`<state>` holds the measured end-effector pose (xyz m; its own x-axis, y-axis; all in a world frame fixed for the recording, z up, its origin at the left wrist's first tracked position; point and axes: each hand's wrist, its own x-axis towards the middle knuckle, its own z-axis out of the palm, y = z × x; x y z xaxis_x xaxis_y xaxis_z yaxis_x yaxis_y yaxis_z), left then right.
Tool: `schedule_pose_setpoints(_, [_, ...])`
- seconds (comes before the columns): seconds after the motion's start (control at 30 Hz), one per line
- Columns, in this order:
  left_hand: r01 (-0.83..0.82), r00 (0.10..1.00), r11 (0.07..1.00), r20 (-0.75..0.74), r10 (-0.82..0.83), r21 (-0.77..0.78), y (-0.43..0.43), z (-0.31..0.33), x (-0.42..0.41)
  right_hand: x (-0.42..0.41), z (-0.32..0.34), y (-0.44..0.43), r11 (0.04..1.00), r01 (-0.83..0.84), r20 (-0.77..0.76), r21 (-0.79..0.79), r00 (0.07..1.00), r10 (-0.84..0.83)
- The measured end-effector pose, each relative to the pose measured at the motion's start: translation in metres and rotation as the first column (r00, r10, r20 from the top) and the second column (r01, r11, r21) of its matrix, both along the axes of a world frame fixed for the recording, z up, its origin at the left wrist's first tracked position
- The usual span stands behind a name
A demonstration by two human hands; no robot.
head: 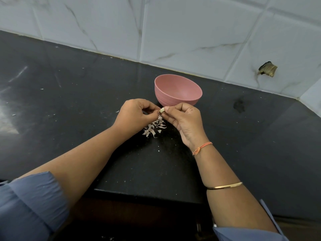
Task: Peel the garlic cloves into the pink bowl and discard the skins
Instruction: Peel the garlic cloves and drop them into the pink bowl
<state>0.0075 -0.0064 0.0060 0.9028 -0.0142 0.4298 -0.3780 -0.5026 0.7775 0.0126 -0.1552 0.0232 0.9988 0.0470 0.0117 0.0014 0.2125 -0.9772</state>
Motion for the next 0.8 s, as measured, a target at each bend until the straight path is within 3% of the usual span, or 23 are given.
schedule_pose_setpoints(0.5, [0.005,0.999,0.997,-0.032,-0.002,0.076,-0.0004,-0.0014,0.0004,-0.0012,-0.0031,0.0016,0.977,0.042,0.131,-0.207,0.991,-0.015])
schedule_pose_setpoints(0.8, [-0.015,0.999,0.990,-0.032,0.020,0.141,-0.0005,-0.0008,0.0009,0.0002,-0.0054,0.0009,0.940,-0.013,0.162,-0.342,0.984,0.073])
